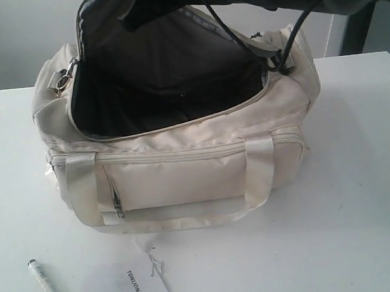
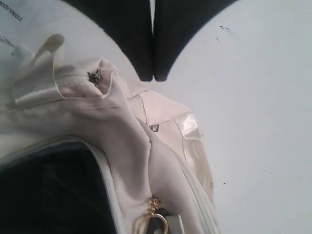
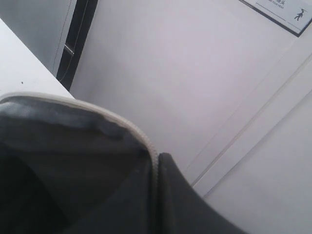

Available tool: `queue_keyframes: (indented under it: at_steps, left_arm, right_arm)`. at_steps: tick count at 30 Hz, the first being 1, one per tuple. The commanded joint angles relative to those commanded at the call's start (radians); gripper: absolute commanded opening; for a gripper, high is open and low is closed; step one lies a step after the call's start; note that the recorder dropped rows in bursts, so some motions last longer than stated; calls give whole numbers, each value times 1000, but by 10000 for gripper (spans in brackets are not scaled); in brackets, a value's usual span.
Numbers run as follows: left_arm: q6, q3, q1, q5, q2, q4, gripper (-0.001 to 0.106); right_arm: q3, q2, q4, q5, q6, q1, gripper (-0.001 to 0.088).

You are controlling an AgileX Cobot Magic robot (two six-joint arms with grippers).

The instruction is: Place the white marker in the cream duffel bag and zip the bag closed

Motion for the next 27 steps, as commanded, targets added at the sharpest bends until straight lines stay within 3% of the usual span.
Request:
queue_keyframes:
  at_steps: [9, 19, 23, 27]
  left_arm:
    - [513, 4, -129, 168, 5, -64, 0]
    - [1085, 4, -142, 368, 88, -215, 14]
    - [1268, 4, -142, 410, 142, -225, 169]
    - [1304, 4, -142, 412, 198, -204, 391]
  right_arm:
    - [0, 0, 0, 0, 0, 0, 0]
    - [0, 0, 0, 0, 0, 0, 0]
    - [0, 0, 0, 0, 0, 0, 0]
    - [0, 0, 0, 0, 0, 0, 0]
